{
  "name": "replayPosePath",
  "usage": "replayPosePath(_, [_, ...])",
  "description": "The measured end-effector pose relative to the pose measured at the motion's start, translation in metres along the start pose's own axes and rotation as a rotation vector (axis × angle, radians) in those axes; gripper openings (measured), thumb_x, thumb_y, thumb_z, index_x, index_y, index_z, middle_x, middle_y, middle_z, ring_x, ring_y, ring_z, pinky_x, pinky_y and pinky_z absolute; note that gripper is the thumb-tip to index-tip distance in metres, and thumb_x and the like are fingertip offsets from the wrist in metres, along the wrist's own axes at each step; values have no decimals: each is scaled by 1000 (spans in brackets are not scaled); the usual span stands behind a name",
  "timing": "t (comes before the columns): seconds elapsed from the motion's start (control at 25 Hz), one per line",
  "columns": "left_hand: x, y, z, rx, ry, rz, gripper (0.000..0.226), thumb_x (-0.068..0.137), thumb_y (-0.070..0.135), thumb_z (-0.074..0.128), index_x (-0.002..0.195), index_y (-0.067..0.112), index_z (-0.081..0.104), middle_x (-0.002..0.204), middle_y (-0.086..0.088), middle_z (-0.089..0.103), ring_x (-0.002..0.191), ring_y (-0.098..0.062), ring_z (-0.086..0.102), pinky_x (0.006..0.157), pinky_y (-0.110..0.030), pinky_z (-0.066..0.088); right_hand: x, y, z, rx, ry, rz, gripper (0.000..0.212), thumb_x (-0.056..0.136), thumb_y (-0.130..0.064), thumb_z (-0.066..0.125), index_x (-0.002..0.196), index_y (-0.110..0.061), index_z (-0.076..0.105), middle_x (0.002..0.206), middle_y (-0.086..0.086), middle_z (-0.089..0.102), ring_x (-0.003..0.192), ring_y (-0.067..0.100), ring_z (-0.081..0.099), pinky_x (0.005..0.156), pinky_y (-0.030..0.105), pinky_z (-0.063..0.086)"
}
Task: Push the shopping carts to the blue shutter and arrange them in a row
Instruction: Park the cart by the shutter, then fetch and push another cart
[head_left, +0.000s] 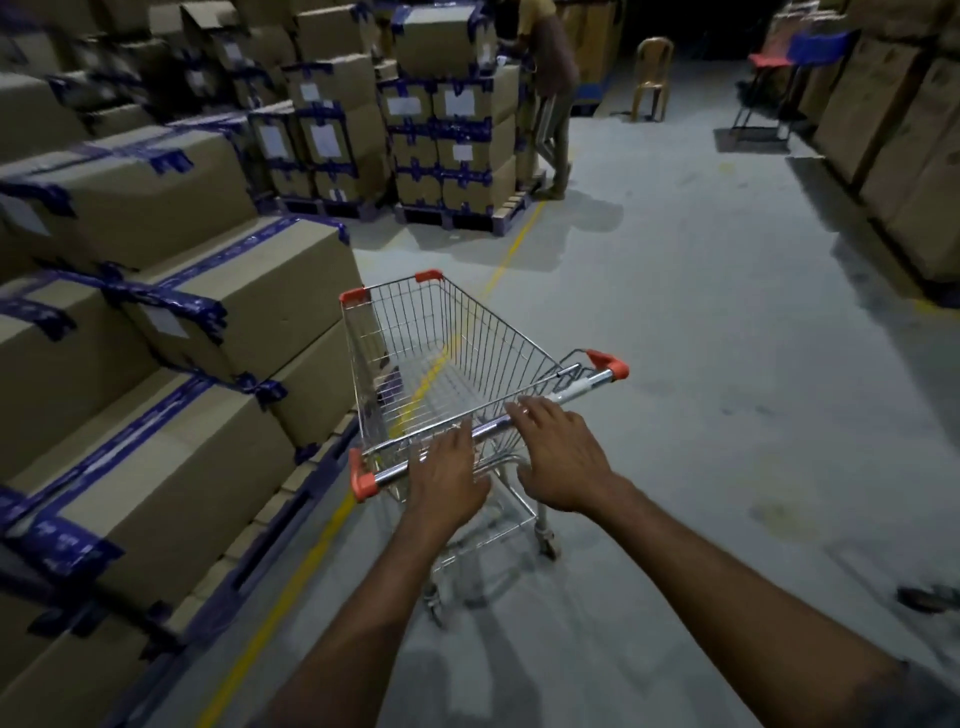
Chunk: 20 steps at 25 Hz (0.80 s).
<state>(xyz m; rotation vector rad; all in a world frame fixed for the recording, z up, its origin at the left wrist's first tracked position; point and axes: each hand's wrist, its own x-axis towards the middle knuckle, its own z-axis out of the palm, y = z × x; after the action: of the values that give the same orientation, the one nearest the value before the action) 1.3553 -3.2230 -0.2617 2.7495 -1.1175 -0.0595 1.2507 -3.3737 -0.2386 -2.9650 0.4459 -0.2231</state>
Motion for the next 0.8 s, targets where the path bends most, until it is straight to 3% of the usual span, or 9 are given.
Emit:
replayPosePath(0.16, [0,7,17,69,-14,-66,91,87,52,66,159,24,16,161,-2,27,147,-26,29,118,-52,25,20,33,26,-82,-170,-103,92,78,-29,69,157,-18,23,161,6,27,149,27,21,117,56,29])
replayPosePath(0.28, [-1,11,16,49,-33,-120,92,84,52,68,159,27,19,160,-1,27,146,-28,29,118,-53,25,21,38,35,-41,-118,-105,88,71,-23,70,150,-20,32,152,4,35,142,29,30,105,53,42])
replayPosePath(0.4, [-4,22,13,67,-22,-158,84,83,53,68,154,31,30,148,-1,40,136,-28,39,112,-50,32,14,41,35,-35,-27,-113,77,70,-24,71,141,-22,41,139,1,44,129,26,39,96,47,45])
replayPosePath(0.56, [-19,35,13,75,16,-150,61,82,52,68,136,29,51,125,-4,51,115,-31,54,94,-43,43,2,51,24,-63,31,-121,48,70,-25,69,117,-29,57,113,-3,52,108,24,45,91,46,38])
replayPosePath(0.68, [-43,50,17,-5,5,-163,53,85,54,66,129,28,53,121,-3,55,108,-28,59,87,-39,45,-16,63,20,16,-56,-109,32,75,-34,67,104,-35,56,100,-8,50,104,23,48,95,47,32])
replayPosePath(0.8, [-82,68,32,90,37,-172,50,88,63,56,122,26,56,113,-1,68,104,-25,65,86,-37,47,-51,69,24,-33,-105,-158,29,80,-48,63,106,-34,60,99,-8,60,103,24,55,94,45,31])
